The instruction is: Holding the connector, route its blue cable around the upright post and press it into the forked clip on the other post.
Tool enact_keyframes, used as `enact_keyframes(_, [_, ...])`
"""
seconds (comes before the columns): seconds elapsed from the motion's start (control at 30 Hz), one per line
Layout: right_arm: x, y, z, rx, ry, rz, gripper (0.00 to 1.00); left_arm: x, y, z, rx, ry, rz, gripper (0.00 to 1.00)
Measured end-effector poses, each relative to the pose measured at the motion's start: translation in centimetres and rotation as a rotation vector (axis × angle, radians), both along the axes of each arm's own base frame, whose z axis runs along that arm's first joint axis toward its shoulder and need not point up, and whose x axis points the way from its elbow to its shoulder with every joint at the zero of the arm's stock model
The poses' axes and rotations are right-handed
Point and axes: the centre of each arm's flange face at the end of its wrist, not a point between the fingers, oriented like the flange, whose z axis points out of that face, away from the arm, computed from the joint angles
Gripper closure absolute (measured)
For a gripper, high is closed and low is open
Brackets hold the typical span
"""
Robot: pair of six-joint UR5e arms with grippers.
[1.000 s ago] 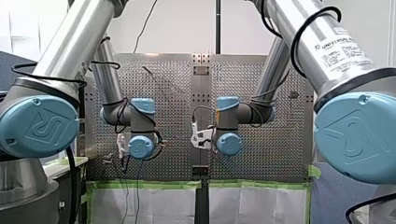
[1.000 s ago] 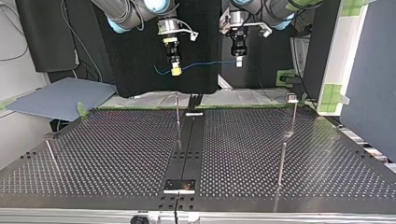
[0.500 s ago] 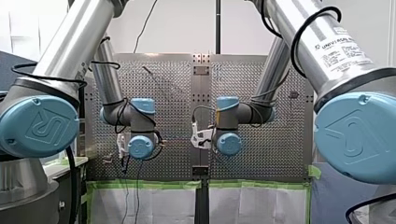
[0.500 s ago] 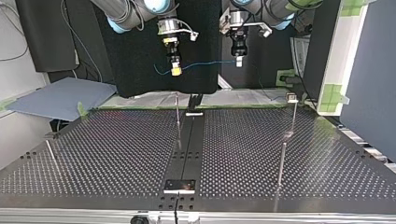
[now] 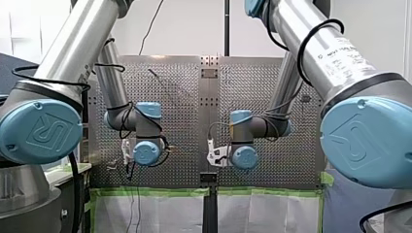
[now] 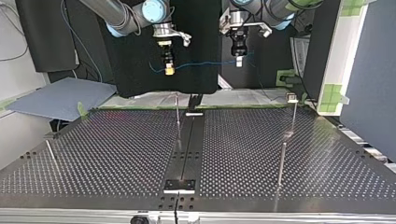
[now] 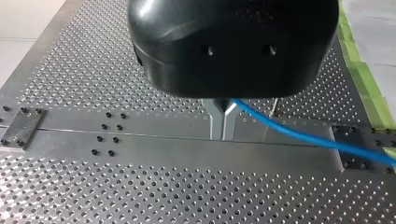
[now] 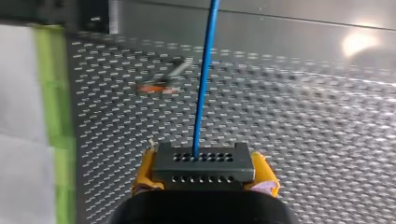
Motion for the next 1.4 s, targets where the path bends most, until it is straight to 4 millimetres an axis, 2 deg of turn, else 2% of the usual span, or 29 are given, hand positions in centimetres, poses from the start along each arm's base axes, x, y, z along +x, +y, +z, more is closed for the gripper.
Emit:
enact_keyframes(0.2, [-0.3, 0.3, -1.3, 0.026, 0.023, -0.001, 1.0, 0.0, 0.0, 0.0, 0.0, 0.0, 0.0, 1.0])
enact_keyframes(0.47, [-0.2, 0.1, -1.1, 0.026, 0.02, -0.001, 1.0, 0.0, 0.0, 0.0, 0.0, 0.0, 0.0, 1.0])
enact_keyframes(0.67, [1.0, -0.6, 1.4, 0.009, -0.031, 0.004, 1.0, 0.0, -1.1, -0.4, 0.027, 0.01, -0.005, 1.0])
enact_keyframes(0.8, [1.5, -0.3, 3.0, 0.021, -0.066, 0.029, 1.0, 0.7, -2.6, 1.0, 0.02, -0.009, -0.026, 1.0])
enact_keyframes(0.9, [1.8, -0.2, 4.2, 0.032, -0.092, 0.05, 1.0, 1.4, -3.0, 2.3, 0.011, -0.023, -0.023, 1.0])
enact_keyframes(1.27, [2.2, -0.7, 8.9, 0.021, -0.166, 0.12, 1.0, 2.8, -2.4, 6.2, -0.019, -0.048, 0.037, 1.0])
enact_keyframes(1.4, [2.7, -1.3, 11.9, -0.008, -0.203, 0.143, 1.0, 2.8, -2.1, 7.5, -0.023, -0.052, 0.049, 1.0])
